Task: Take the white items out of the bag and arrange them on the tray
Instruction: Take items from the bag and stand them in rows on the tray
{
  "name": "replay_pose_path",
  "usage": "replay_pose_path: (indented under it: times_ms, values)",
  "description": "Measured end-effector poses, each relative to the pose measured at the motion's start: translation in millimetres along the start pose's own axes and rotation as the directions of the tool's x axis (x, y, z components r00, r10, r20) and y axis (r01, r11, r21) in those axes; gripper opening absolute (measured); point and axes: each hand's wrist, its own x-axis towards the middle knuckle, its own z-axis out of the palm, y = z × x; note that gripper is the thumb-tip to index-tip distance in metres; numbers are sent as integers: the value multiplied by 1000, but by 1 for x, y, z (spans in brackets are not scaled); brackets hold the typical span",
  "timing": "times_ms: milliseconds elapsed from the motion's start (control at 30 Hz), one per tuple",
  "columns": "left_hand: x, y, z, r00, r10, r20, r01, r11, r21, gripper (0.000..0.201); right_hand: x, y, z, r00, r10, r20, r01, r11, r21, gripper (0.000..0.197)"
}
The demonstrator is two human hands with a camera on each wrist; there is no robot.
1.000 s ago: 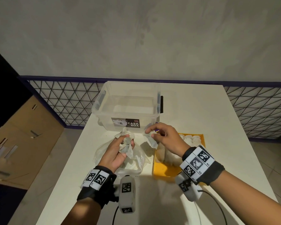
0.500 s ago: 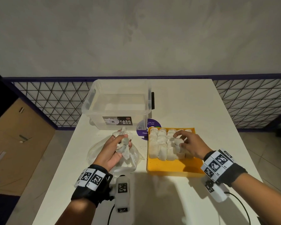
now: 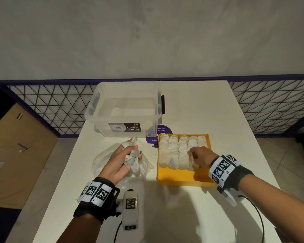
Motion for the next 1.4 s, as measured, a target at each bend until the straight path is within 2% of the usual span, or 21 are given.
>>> replay_pose_path:
  times_ms: [67, 200, 333, 400, 467, 600, 667, 833, 967, 1033, 1100, 1200, 1400]
  values:
    - [1, -1, 0, 1000, -3, -8, 3, 1000, 9, 22, 0, -2, 1, 1000, 5, -24, -7, 998, -57, 18]
    - [1, -1, 3, 1000, -7, -5, 7, 1000, 19, 19, 1, -2, 2, 998, 10, -63, -16, 995, -99, 24]
    - [2, -2, 4, 1000, -14, -19, 14, 1000, -9, 19, -4, -5, -1, 991, -80, -105, 53, 970, -238, 32]
    - [3, -3, 5, 1000, -19, -24, 18, 999, -41, 20, -7, -12, -6, 974, -154, -166, 101, 951, -293, 35]
    - [2, -3, 7, 1000, -24, -19, 23, 998, -57, 20, -12, -27, -13, 931, -262, -254, 192, 943, -272, 30]
    - [1, -3, 8, 999, -37, 10, 37, 999, -33, 27, -26, -72, -29, 794, -456, -403, 466, 881, -78, 21]
    - [-1, -3, 9, 999, -36, 21, 37, 999, -31, 31, -29, -96, -33, 775, -480, -411, 531, 847, 12, 17]
    - [-2, -3, 4, 997, -6, 78, 12, 997, -72, 38, -22, -132, -29, 807, -515, -288, 568, 810, 145, 17]
    - [-6, -1, -2, 996, 2, 94, 12, 989, -147, 24, -21, -141, -26, 846, -454, -281, 527, 792, 308, 9]
    - [-8, 0, -5, 997, 15, 79, -1, 984, -178, 25, -21, -142, -27, 867, -419, -270, 498, 762, 415, 4]
    - [-8, 0, -8, 999, 13, 52, -1, 976, -217, 25, -22, -141, -31, 878, -399, -265, 479, 719, 504, 11]
    - [-6, 0, -11, 999, -15, 37, 25, 960, -280, 25, -26, -142, -39, 874, -404, -269, 483, 671, 563, 13]
    - [-3, -1, -15, 999, -5, 49, 18, 965, -262, 29, -31, -144, -55, 841, -442, -312, 536, 597, 597, 8]
